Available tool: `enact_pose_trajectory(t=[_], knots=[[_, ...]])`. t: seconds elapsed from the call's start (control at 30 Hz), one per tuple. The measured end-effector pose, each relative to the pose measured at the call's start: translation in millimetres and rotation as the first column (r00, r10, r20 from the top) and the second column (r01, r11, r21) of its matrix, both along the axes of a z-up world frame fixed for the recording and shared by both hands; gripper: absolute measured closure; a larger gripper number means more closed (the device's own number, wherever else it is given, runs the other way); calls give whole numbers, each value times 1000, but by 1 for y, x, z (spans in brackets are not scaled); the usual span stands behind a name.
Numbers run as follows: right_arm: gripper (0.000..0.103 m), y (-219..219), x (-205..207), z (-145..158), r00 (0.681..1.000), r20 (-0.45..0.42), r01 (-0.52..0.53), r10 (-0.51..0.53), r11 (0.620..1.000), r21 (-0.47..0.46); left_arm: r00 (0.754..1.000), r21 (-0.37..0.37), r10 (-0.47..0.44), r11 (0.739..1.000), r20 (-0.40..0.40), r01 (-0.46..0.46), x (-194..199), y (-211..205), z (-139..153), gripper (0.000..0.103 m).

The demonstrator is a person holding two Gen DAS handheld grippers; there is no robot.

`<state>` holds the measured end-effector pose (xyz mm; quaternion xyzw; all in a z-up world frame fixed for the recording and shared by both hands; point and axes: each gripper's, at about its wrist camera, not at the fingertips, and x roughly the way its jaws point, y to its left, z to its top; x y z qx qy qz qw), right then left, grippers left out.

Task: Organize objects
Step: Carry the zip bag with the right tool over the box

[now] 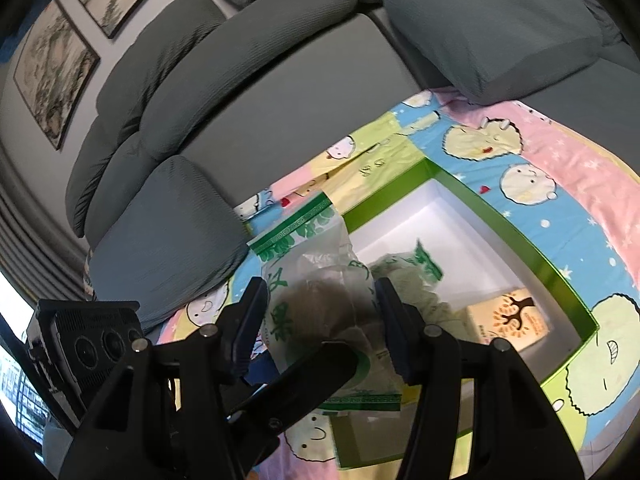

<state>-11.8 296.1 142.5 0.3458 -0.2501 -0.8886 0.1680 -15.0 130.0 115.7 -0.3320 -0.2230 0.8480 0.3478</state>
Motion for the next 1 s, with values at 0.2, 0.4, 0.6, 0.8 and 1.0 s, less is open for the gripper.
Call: enact_pose_trajectory(t=[0.2,0.4,0.6,0.8,1.0], knots=[[48,9,-7,-12,998,56,22,-22,1000,0,998,1,-12,1000,55,12,-4,4,-13,40],[48,10,-14,-22,994,101,35,-35,999,1,996,9,-16,1000,91,15,-5,4,-22,40],[48,10,-18,-28,992,121,38,-38,999,0,994,10,-14,1000,109,13,-7,5,-24,40],[48,9,-22,-32,990,137,45,-44,999,-2,991,8,-7,1000,133,6,-10,4,-28,40],[48,7,-25,-35,988,147,47,-47,999,5,988,-10,18,1000,153,-16,-10,4,-30,40]])
